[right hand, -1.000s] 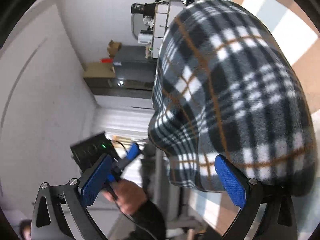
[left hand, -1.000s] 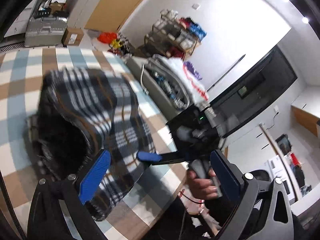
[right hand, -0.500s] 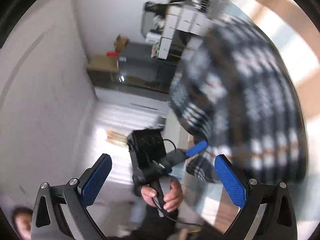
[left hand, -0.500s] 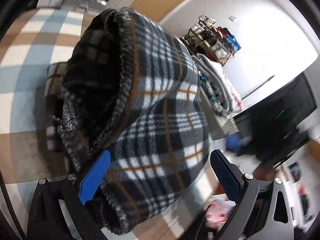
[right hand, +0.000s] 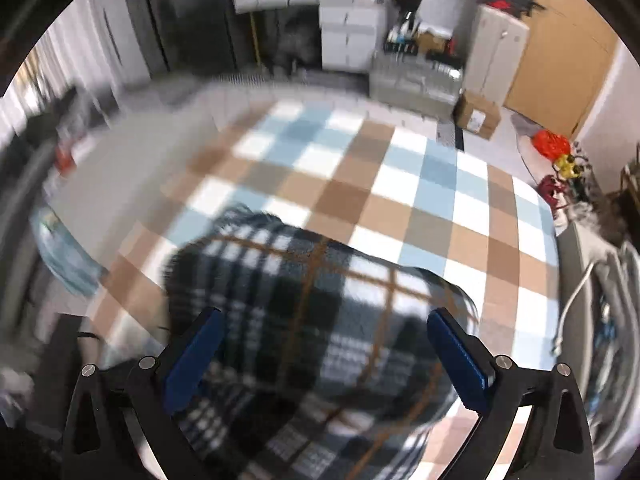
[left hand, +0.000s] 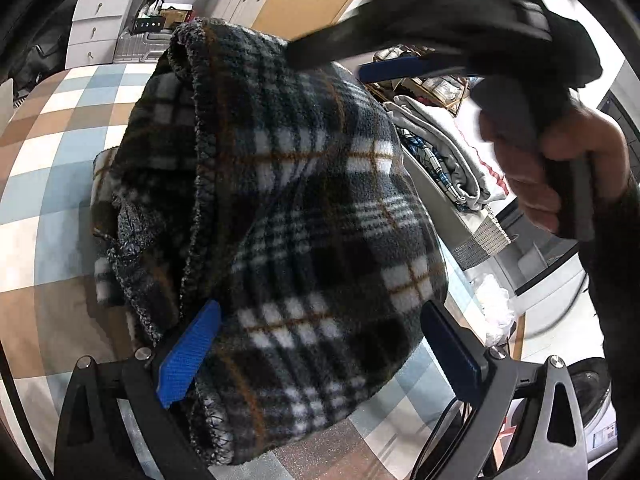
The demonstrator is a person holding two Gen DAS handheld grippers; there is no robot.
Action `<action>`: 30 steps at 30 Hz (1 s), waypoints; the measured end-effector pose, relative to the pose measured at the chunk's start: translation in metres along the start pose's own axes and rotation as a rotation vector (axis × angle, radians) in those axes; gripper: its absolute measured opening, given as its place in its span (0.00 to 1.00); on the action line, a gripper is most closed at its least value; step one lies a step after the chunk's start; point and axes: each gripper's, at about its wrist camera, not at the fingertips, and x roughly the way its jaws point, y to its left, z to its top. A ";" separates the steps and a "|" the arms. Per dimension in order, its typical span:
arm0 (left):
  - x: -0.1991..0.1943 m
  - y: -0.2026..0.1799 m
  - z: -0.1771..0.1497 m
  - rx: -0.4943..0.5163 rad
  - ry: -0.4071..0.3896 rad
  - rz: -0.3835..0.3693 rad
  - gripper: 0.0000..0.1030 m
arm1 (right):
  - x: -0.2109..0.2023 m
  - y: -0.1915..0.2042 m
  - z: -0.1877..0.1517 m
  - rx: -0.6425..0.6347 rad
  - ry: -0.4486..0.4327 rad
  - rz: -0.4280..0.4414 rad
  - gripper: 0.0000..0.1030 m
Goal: Fold large clothes
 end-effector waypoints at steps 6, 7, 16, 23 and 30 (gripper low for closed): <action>0.004 0.000 0.001 0.008 0.025 0.005 0.95 | 0.034 0.020 -0.018 -0.160 0.101 -0.163 1.00; 0.005 0.000 0.002 0.002 0.025 0.001 0.95 | 0.040 0.020 -0.017 -0.156 0.117 -0.155 1.00; 0.006 0.004 0.005 -0.009 0.033 -0.023 0.95 | 0.064 0.004 -0.019 -0.131 0.138 -0.085 1.00; 0.009 0.004 0.006 -0.004 0.070 -0.015 0.95 | 0.042 -0.005 -0.022 -0.103 0.077 -0.031 1.00; 0.006 0.003 0.015 -0.064 0.092 -0.005 0.95 | -0.059 -0.042 -0.059 0.113 -0.108 0.190 1.00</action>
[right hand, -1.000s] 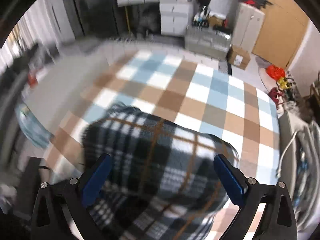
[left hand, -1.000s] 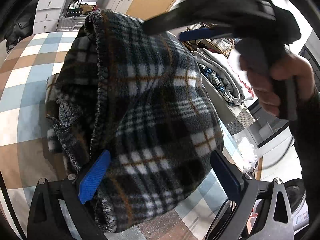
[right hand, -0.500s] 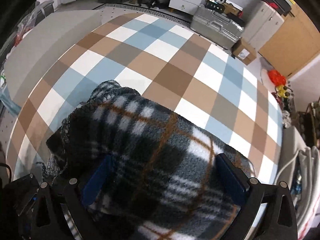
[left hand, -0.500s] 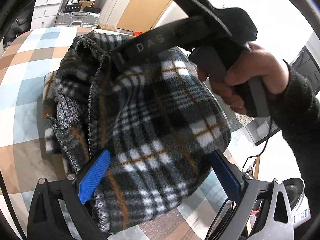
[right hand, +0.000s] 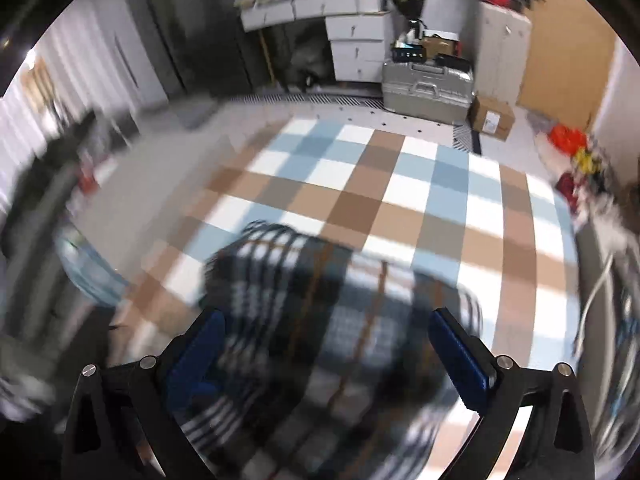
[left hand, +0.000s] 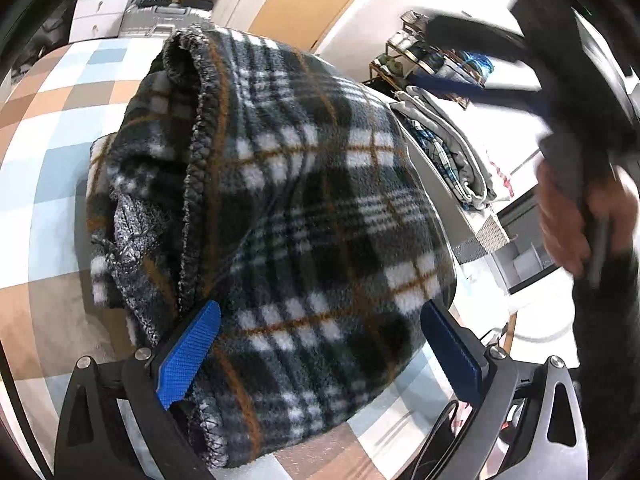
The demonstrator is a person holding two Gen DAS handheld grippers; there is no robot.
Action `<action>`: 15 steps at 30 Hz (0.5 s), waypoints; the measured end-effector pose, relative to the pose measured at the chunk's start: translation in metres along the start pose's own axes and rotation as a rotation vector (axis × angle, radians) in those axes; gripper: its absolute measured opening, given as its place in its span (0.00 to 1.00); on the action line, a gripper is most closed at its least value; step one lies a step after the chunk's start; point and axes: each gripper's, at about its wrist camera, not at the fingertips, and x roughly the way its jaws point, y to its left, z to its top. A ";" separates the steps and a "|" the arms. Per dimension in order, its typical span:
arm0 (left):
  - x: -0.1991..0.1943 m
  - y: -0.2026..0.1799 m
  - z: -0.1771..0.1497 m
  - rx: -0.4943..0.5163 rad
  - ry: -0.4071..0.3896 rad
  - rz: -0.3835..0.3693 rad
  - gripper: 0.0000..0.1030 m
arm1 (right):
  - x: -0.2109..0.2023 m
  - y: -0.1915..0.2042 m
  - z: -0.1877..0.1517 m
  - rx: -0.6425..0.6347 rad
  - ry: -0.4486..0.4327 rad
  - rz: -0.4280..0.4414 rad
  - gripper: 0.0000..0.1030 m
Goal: Fold large clothes
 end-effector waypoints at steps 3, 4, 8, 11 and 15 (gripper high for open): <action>-0.005 -0.001 0.007 -0.044 -0.001 0.007 0.95 | -0.018 -0.010 -0.033 0.065 0.027 0.165 1.00; -0.007 -0.003 0.009 -0.048 -0.003 0.008 0.95 | -0.020 -0.014 -0.045 0.081 0.027 0.229 0.99; -0.020 -0.011 0.022 -0.016 -0.036 0.038 0.95 | -0.003 -0.037 -0.076 0.203 0.070 0.370 0.99; -0.026 -0.016 0.031 -0.002 -0.050 0.043 0.95 | 0.029 -0.047 -0.093 0.266 0.123 0.485 1.00; -0.002 -0.004 0.033 -0.016 -0.009 0.087 0.95 | 0.040 -0.052 -0.095 0.306 0.096 0.570 1.00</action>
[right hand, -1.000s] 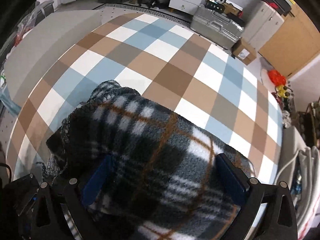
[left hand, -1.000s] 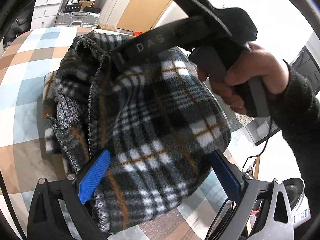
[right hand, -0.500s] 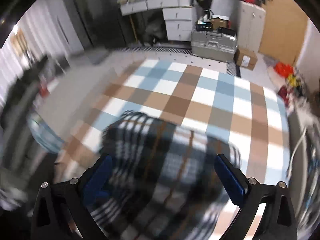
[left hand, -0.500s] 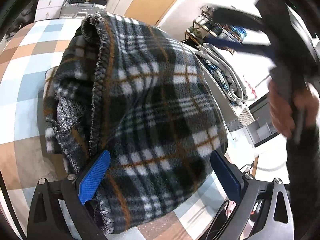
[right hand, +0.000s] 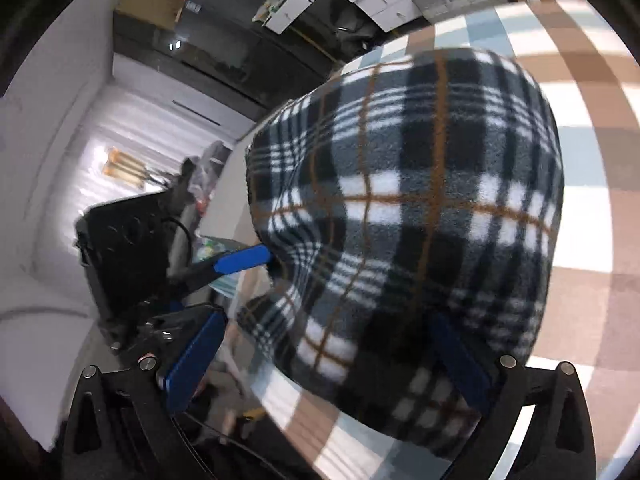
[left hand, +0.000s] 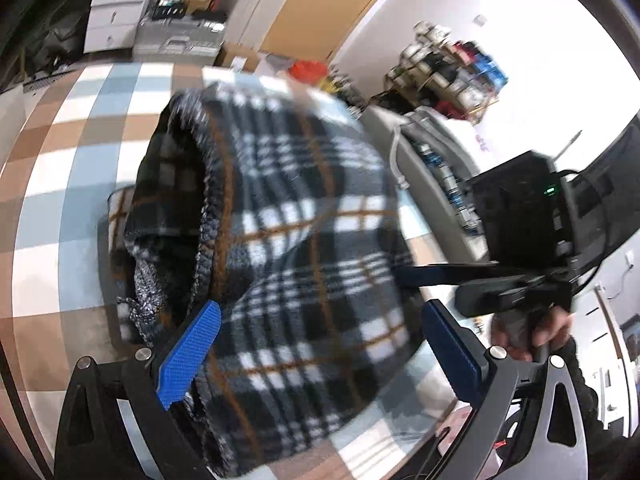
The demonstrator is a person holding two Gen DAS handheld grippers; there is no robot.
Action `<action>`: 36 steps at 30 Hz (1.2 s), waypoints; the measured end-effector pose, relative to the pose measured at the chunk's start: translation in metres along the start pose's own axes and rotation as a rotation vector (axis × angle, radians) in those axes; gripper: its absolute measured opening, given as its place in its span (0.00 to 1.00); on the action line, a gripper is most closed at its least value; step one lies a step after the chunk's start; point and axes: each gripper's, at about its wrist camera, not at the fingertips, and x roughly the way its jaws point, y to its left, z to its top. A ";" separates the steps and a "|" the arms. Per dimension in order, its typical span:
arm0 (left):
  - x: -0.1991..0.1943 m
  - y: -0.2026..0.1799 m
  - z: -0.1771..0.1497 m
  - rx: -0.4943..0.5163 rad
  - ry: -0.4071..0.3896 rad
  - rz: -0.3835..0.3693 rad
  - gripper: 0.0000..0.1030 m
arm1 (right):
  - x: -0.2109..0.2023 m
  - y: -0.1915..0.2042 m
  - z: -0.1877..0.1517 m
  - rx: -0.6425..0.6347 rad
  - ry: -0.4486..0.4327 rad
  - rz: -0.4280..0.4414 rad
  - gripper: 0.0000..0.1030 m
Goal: Fold large clothes
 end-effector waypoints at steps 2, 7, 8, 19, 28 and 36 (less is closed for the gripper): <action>0.014 0.009 -0.002 -0.025 0.034 0.021 0.95 | 0.002 -0.008 0.002 0.038 -0.010 0.073 1.00; 0.028 0.008 -0.009 0.015 0.035 0.059 0.95 | 0.015 -0.019 0.004 0.054 -0.017 0.186 1.00; 0.031 0.005 -0.011 0.041 0.035 0.078 0.95 | 0.018 -0.016 0.005 0.040 -0.014 0.179 1.00; 0.025 -0.005 -0.013 0.090 0.030 0.086 0.95 | -0.006 0.033 -0.008 -0.028 -0.010 0.259 1.00; 0.020 -0.003 -0.015 0.092 0.041 0.070 0.95 | 0.044 0.003 -0.033 0.135 0.131 0.254 1.00; -0.032 0.014 0.039 -0.025 0.024 -0.261 0.95 | 0.045 0.009 -0.043 0.118 0.090 0.210 1.00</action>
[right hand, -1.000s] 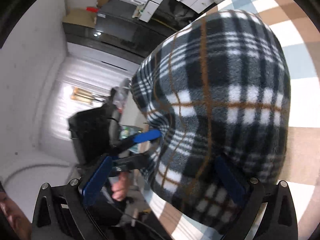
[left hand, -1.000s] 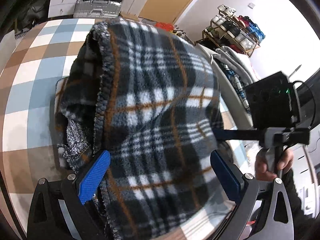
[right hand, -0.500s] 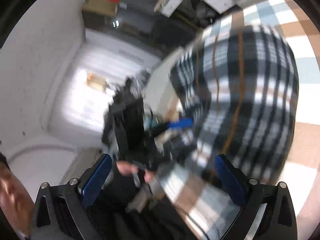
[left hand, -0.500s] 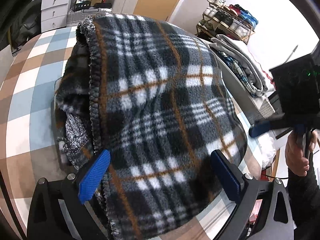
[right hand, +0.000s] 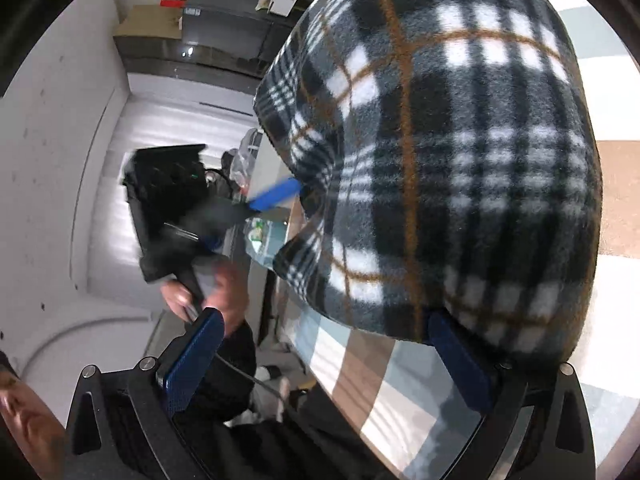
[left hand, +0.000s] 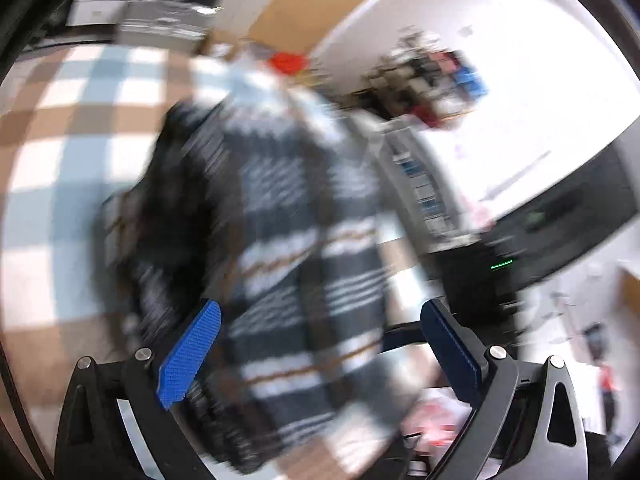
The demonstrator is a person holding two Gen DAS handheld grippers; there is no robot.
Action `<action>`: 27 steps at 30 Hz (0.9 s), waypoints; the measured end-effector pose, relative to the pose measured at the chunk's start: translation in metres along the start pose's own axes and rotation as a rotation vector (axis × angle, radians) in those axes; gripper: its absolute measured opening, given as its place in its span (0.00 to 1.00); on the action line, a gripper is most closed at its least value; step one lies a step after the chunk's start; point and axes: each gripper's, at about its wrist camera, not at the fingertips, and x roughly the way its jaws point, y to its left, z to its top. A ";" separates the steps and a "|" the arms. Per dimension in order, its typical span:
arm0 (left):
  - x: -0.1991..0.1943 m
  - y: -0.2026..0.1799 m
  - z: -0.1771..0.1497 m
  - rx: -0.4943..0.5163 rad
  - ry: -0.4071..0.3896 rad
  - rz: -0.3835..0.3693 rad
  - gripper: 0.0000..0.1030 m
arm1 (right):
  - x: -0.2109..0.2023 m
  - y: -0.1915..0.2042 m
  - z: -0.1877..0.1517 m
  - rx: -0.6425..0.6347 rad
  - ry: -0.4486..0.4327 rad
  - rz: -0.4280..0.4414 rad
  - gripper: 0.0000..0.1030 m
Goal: Fold large clothes
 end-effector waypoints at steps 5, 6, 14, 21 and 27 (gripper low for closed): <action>0.009 0.000 0.044 0.049 -0.013 -0.029 0.95 | -0.019 -0.013 -0.004 -0.005 0.006 0.004 1.00; 0.016 0.006 0.052 0.027 -0.005 0.007 0.95 | -0.021 -0.012 -0.010 -0.012 0.013 0.002 1.00; 0.056 0.050 0.049 -0.053 -0.006 0.113 0.94 | 0.001 -0.043 -0.031 0.106 0.091 -0.096 1.00; 0.049 0.045 0.053 -0.083 -0.008 0.056 0.95 | -0.026 -0.029 -0.044 0.051 0.075 -0.050 0.99; 0.010 0.028 0.035 -0.063 -0.033 0.204 0.95 | -0.074 -0.010 -0.062 -0.011 -0.015 -0.012 0.99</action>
